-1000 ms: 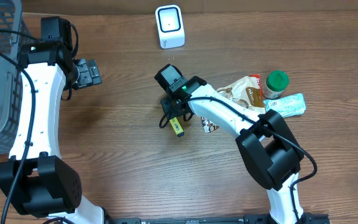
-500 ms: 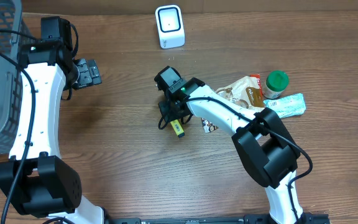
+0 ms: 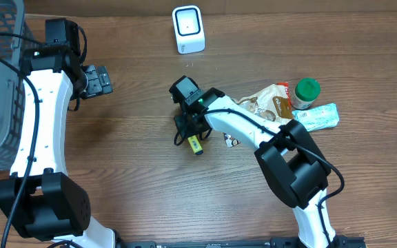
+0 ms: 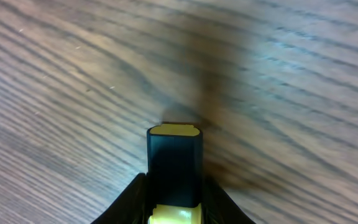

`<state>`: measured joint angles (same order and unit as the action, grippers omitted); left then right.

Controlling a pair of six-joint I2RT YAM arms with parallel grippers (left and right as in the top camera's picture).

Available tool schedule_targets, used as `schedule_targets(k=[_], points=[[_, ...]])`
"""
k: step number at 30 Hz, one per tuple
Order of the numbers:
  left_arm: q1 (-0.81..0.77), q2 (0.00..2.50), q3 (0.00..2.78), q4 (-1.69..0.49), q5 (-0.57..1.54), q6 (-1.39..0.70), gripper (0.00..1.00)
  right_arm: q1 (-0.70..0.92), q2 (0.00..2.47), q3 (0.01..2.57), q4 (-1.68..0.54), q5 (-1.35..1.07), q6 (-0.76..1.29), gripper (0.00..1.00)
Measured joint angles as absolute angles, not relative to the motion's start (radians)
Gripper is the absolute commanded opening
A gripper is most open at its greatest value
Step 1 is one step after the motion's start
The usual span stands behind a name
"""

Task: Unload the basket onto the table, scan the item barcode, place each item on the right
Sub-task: 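Lift the highlighter and rotate it upright with the right gripper, then raise the highlighter toward the scanner while the left arm moves in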

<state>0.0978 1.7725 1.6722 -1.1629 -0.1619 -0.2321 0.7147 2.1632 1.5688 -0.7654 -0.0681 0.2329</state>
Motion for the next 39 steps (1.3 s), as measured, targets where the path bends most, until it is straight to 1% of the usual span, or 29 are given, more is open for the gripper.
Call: schedule_targets(k=[6, 11, 14, 19, 23, 27, 33, 39], points=[[0.098, 1.773, 1.672, -1.163, -0.162, -0.232, 1.00, 0.746, 2.174, 1.569, -0.748, -0.066, 0.234, 0.28], [0.098, 1.773, 1.672, -1.163, -0.162, -0.232, 1.00, 0.768, 2.178, 1.575, -0.763, -0.013, 0.235, 0.27], [0.098, 1.773, 1.672, -1.163, -0.162, -0.232, 1.00, 0.779, 2.179, 1.589, -0.802, 0.017, 0.235, 0.24], [0.098, 1.773, 1.672, -1.163, -0.162, -0.232, 1.00, 0.782, 2.179, 1.599, -0.823, 0.071, 0.236, 0.17], [0.098, 1.773, 1.672, -1.163, -0.162, -0.232, 1.00, 0.782, 2.179, 1.602, -0.844, 0.142, 0.235, 0.17], [0.098, 1.773, 1.672, -1.163, -0.162, -0.232, 1.00, 0.785, 2.179, 1.603, -0.880, 0.229, 0.234, 0.14], [0.098, 1.773, 1.672, -1.163, -0.162, -0.232, 1.00, 0.802, 2.179, 1.603, -0.885, 0.353, 0.244, 0.14], [0.098, 1.773, 1.672, -1.163, -0.162, -0.232, 1.00, 0.878, 2.179, 1.603, -0.892, 0.542, 0.255, 0.11]])
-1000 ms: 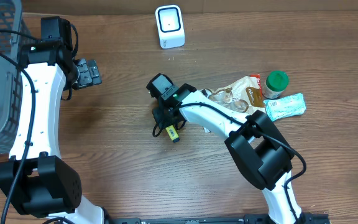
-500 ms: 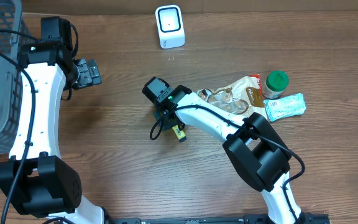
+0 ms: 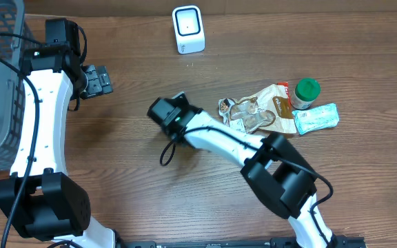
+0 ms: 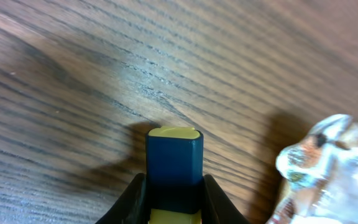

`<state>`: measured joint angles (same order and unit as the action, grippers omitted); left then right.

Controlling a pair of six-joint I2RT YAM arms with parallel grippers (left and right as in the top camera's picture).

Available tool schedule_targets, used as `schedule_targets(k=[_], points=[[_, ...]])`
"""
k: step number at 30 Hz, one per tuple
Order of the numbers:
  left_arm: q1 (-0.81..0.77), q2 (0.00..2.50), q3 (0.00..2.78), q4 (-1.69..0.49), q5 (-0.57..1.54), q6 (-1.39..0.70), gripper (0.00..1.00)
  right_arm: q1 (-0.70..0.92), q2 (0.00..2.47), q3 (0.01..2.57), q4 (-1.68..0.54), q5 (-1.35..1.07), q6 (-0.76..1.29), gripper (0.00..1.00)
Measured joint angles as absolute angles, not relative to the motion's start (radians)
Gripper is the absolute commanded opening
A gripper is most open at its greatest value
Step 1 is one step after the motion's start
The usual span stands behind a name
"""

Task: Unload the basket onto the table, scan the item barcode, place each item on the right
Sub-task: 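Raise the highlighter toward the scanner while the left arm moves in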

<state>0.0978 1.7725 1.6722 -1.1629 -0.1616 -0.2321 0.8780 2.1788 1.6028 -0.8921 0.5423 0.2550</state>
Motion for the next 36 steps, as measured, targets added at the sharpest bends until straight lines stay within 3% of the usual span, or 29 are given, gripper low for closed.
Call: schedule_targets(k=[17, 23, 25, 36], points=[[0.098, 1.773, 1.672, -1.163, -0.162, -0.232, 1.00, 1.003, 2.179, 1.573, -0.851, 0.854, 0.437, 0.11], [0.098, 1.773, 1.672, -1.163, -0.162, -0.232, 1.00, 1.001, 2.179, 1.538, -0.818, 0.833, 0.448, 0.10], [0.098, 1.773, 1.672, -1.163, -0.162, -0.232, 1.00, 1.001, 2.179, 1.538, -0.797, 0.806, 0.449, 0.04], [0.098, 1.773, 1.672, -1.163, -0.162, -0.232, 1.00, 0.945, 2.075, 1.539, -0.826, 0.656, 0.472, 0.04]])
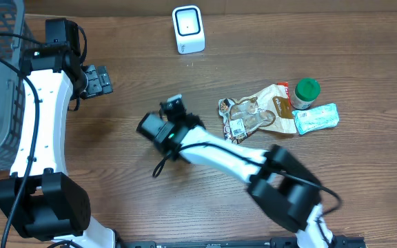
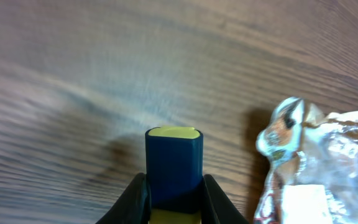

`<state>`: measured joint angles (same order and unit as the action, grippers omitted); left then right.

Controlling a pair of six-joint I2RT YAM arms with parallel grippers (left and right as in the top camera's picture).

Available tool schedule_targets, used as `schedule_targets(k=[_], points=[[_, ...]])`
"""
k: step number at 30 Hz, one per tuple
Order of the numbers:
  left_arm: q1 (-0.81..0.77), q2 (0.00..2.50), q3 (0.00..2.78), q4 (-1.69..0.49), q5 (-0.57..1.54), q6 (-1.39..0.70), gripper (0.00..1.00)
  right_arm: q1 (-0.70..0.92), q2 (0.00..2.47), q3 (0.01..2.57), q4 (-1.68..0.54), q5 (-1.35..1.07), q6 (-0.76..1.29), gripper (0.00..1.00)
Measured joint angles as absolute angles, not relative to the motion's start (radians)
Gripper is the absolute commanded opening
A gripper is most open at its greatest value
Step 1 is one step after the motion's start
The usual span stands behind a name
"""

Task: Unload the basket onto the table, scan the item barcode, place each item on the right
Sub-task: 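Raise the highlighter toward the scanner while the left arm moves in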

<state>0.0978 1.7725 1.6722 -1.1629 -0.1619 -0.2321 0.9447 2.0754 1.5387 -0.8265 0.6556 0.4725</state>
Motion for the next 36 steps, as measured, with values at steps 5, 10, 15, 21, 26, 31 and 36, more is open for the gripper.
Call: schedule_targets(k=[5, 10, 15, 21, 26, 31, 36], points=[[0.098, 1.773, 1.672, -1.163, -0.162, -0.232, 1.00, 0.819, 1.888, 1.552, -0.818, 0.444, 0.476, 0.04], [0.098, 1.773, 1.672, -1.163, -0.162, -0.232, 1.00, 0.656, 1.784, 1.568, -0.748, 0.144, 0.480, 0.04], [0.098, 1.773, 1.672, -1.150, -0.162, -0.232, 1.00, 0.508, 1.777, 1.569, -0.674, -0.215, 0.486, 0.04], [0.098, 1.773, 1.672, -1.157, -0.067, -0.255, 1.00, 0.424, 1.777, 1.569, -0.678, -0.452, 0.480, 0.04], [0.098, 1.773, 1.672, -1.203, 0.200, -0.231, 0.95, 0.404, 1.778, 1.569, -0.681, -0.580, 0.457, 0.05], [0.055, 1.773, 1.672, -1.281, 0.411, -0.138, 0.78, 0.401, 1.798, 1.569, -0.675, -0.640, 0.425, 0.05], [-0.044, 1.773, 1.672, -1.320, 0.491, -0.086, 0.60, 0.399, 1.818, 1.569, -0.640, -0.664, 0.418, 0.05]])
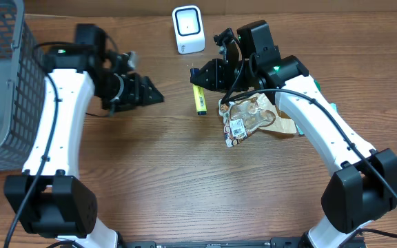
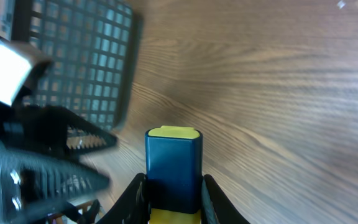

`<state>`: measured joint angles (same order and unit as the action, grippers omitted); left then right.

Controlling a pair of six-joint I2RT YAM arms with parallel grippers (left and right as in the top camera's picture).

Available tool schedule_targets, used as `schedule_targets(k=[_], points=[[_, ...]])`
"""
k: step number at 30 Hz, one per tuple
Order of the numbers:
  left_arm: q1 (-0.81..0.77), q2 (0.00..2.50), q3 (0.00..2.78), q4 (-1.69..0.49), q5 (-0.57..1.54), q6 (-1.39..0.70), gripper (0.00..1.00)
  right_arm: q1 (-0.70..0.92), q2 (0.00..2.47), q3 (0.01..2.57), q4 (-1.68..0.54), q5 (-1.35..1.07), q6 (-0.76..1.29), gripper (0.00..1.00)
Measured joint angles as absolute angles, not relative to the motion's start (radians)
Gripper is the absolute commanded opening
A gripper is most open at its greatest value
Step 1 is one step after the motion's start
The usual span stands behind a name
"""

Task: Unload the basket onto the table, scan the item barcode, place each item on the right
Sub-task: 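Raise the highlighter toward the scanner while the left arm moves in, then grasp the highlighter's lower end with the left gripper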

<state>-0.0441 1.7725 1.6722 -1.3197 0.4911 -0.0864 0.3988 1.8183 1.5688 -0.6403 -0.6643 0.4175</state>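
Observation:
My right gripper (image 1: 203,74) is shut on a slim item with a blue body and yellow ends (image 1: 200,101), held above the table just in front of the white scanner (image 1: 188,29). In the right wrist view the item (image 2: 173,163) stands squarely between the two fingers of that gripper (image 2: 173,185). My left gripper (image 1: 149,93) hangs to the item's left and points toward it, with its dark fingers (image 2: 61,127) apart and nothing between them. No barcode shows on the item.
A grey wire basket stands at the far left. A crumpled clear and tan snack packet (image 1: 250,114) with a barcode label lies right of the item. A teal packet (image 1: 333,108) peeks out behind the right arm.
My right gripper has moved with the item from the table's middle left to the back, in front of the scanner. My left arm has moved right, toward the item.
My right gripper was shut on the item low over the table's middle. Then it held the item further left, twice in a row, with the left arm still by the basket. Now the item is near the scanner and the left gripper is close by.

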Motion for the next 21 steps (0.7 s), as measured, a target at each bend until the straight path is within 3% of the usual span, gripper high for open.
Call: schedule_targets(k=[3, 14, 16, 18, 21], points=[[-0.098, 1.773, 1.672, -1.313, 0.513, -0.075, 0.56, 0.390, 1.819, 1.569, -0.603, -0.715, 0.427, 0.05], [-0.231, 1.773, 1.672, -1.141, 0.545, -0.070, 0.59, 0.366, 1.821, 1.569, -0.531, -0.812, 0.507, 0.05], [-0.227, 1.773, 1.672, -1.127, 0.560, -0.067, 0.63, 0.363, 1.821, 1.569, -0.519, -0.816, 0.518, 0.05], [-0.220, 1.773, 1.672, -1.116, 0.567, -0.066, 0.75, 0.361, 1.821, 1.569, -0.514, -0.820, 0.523, 0.05], [-0.207, 1.773, 1.672, -1.113, 0.564, -0.055, 0.78, 0.360, 1.821, 1.569, -0.509, -0.824, 0.525, 0.05]])
